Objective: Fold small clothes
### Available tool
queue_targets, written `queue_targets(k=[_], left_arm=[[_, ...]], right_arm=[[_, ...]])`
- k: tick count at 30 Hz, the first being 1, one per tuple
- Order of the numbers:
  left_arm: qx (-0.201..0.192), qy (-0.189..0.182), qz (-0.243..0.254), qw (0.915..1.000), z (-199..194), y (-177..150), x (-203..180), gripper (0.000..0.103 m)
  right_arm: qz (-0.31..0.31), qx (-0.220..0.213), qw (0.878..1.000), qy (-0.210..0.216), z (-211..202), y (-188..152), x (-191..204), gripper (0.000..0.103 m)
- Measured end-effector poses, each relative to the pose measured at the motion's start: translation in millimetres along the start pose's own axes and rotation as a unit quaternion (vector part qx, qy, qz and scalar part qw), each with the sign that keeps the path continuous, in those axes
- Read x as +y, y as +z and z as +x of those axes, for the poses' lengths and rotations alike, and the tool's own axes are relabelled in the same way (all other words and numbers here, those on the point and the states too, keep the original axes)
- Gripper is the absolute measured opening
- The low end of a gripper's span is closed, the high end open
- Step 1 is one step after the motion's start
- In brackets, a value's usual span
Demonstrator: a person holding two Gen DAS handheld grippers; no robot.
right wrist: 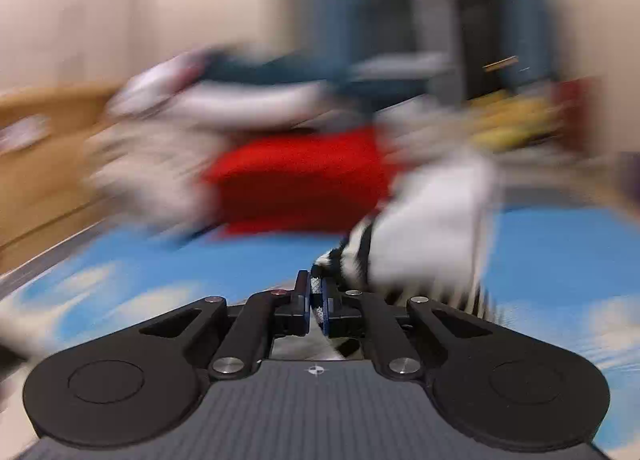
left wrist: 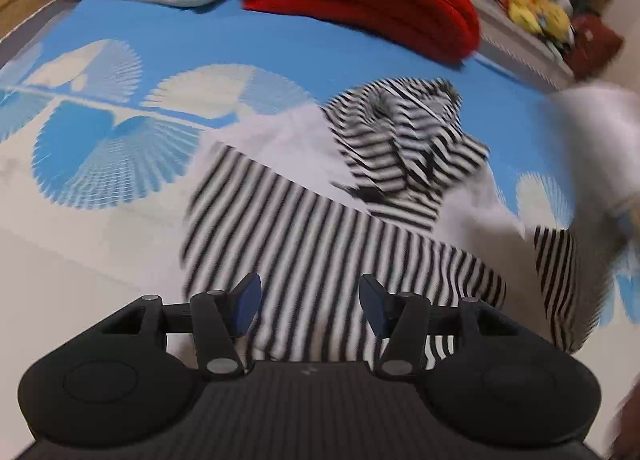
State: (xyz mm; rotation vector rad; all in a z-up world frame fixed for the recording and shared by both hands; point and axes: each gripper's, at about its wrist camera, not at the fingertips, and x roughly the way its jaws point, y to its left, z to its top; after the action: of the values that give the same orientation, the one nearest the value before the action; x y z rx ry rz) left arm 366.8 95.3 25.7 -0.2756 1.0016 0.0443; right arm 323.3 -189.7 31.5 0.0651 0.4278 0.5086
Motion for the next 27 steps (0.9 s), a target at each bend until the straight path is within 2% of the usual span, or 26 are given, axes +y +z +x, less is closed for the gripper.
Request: queue_targets(k=[1, 3, 5, 6, 7, 9, 11, 13, 15, 16, 19, 23, 25, 27], left_arm=[[-0.001, 0.000, -0.009, 1.0000, -2, 2, 6, 0.060], [-0.003, -0.001, -0.028, 0.9996, -5, 6, 18, 0.060], [-0.002, -0.001, -0.045, 0.9990, -5, 8, 26, 0.060], [0.000, -0.003, -0.052, 0.9987, -4, 10, 29, 0.060], [0.002, -0.007, -0.060, 0.9982, -3, 10, 32, 0.060], [0.004, -0.012, -0.070, 0.9975, -2, 12, 36, 0.060], [0.002, -0.008, -0.076, 0.9971, 1, 12, 40, 0.059], [0.002, 0.002, -0.076, 0.9971, 7, 10, 44, 0.058], [0.012, 0.006, -0.078, 0.9968, 17, 6, 49, 0.053], [0.019, 0.006, -0.082, 0.9964, 22, 4, 52, 0.049], [0.038, -0.001, -0.099, 0.9944, 40, -1, 57, 0.048], [0.053, 0.000, -0.109, 0.9926, 62, -7, 56, 0.048], [0.058, 0.005, -0.104, 0.9929, 70, -10, 53, 0.048], [0.066, 0.021, -0.099, 0.9927, 78, -12, 51, 0.048]], right_arm=[[0.000, 0.054, 0.998, 0.029, 20, -14, 18, 0.006], [0.017, 0.123, 0.992, 0.015, 41, -37, 36, 0.006], [0.060, 0.191, 0.980, 0.006, 50, -50, 36, 0.010], [0.069, 0.206, 0.976, -0.004, 48, -50, 36, 0.010], [0.073, 0.210, 0.975, -0.016, 44, -48, 34, 0.011], [0.071, 0.201, 0.976, -0.035, 33, -42, 28, 0.021], [0.073, 0.181, 0.979, -0.059, 25, -41, 18, 0.039], [0.079, 0.161, 0.979, -0.096, 23, -46, 3, 0.041], [0.086, 0.191, 0.966, -0.154, 30, -57, -15, 0.041], [0.091, 0.203, 0.960, -0.169, 34, -62, -22, 0.041], [0.130, 0.203, 0.955, -0.173, 34, -68, -55, 0.041], [0.176, 0.232, 0.931, -0.218, 40, -84, -90, 0.041], [0.212, 0.253, 0.919, -0.215, 42, -96, -104, 0.041], [0.234, 0.259, 0.913, -0.212, 40, -102, -112, 0.041]])
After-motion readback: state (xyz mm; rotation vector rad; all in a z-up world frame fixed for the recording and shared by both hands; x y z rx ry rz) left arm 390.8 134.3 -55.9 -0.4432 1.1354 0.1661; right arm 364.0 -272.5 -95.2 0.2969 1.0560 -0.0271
